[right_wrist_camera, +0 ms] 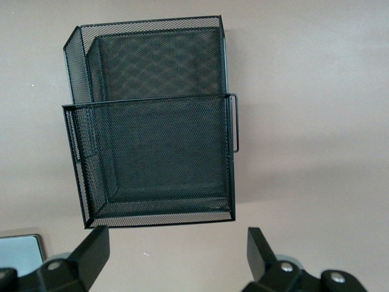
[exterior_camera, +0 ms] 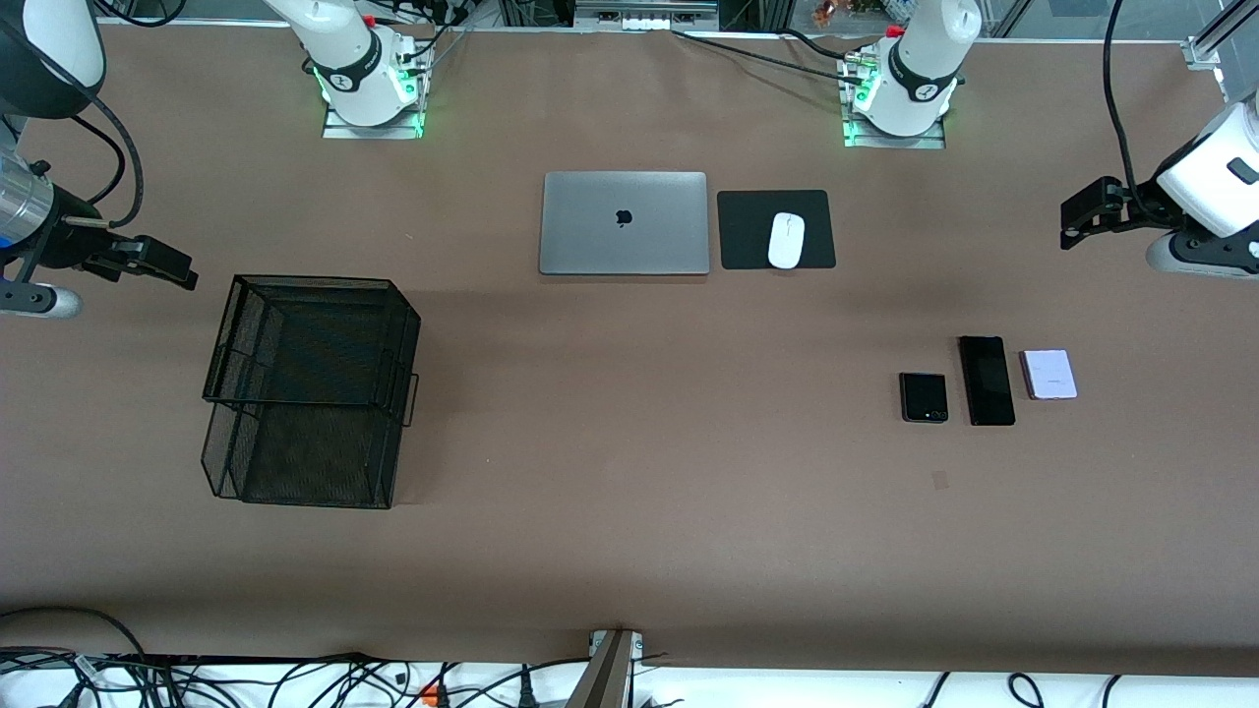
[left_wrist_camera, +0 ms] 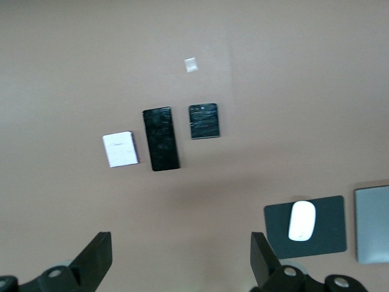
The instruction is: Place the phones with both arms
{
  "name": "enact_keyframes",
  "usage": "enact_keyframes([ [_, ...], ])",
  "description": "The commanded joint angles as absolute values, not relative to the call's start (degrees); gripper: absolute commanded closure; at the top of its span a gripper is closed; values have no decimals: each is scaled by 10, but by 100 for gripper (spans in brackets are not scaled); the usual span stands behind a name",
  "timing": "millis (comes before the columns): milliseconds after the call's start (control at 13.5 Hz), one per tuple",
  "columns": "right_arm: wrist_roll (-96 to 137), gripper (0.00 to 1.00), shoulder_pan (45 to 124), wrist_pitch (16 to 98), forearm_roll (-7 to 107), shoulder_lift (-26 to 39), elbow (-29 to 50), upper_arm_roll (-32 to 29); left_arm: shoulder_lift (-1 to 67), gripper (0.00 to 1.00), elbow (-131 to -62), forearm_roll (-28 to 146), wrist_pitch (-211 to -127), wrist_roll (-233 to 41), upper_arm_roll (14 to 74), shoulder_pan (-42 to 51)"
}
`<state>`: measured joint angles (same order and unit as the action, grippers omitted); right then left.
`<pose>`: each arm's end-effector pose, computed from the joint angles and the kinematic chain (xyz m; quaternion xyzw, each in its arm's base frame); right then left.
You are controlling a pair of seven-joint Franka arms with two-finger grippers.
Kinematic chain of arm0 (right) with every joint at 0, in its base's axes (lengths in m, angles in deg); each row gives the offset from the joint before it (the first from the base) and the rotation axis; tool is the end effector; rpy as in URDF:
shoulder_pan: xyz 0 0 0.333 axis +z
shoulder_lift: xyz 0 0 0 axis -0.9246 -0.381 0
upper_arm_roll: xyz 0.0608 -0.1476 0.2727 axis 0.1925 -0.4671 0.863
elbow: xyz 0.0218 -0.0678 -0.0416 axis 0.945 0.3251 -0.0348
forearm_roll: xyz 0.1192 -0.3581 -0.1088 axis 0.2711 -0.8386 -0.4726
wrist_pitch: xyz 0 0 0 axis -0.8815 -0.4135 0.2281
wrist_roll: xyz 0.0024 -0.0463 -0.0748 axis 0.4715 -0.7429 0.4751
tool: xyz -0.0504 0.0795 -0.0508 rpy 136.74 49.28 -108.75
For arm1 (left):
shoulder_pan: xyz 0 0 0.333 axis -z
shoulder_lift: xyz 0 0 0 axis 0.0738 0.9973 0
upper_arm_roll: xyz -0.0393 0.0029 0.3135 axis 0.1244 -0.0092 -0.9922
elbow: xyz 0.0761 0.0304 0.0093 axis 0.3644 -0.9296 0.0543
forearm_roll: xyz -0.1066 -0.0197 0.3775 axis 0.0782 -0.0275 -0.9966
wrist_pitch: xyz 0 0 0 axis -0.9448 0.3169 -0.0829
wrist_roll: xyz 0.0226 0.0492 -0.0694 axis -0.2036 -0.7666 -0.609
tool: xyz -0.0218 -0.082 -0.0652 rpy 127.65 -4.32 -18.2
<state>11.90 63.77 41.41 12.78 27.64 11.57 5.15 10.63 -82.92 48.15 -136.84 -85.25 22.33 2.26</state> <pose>0.5726 -0.0264 0.5334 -0.9983 0.0545 0.0223 0.0006 0.5626 -0.0270 0.6174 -0.9971 0.0619 0.0408 0.0171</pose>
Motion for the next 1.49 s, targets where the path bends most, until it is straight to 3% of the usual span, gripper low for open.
enact_keyframes([
  [0, 116, 0, 629, 399, 125, 270, 98, 54, 95, 0, -835, 508, -1367, -846, 219, 24],
  [1412, 115, 0, 627, 394, 125, 261, 89, 54, 121, 0, -848, 504, -1373, -838, 214, 9],
])
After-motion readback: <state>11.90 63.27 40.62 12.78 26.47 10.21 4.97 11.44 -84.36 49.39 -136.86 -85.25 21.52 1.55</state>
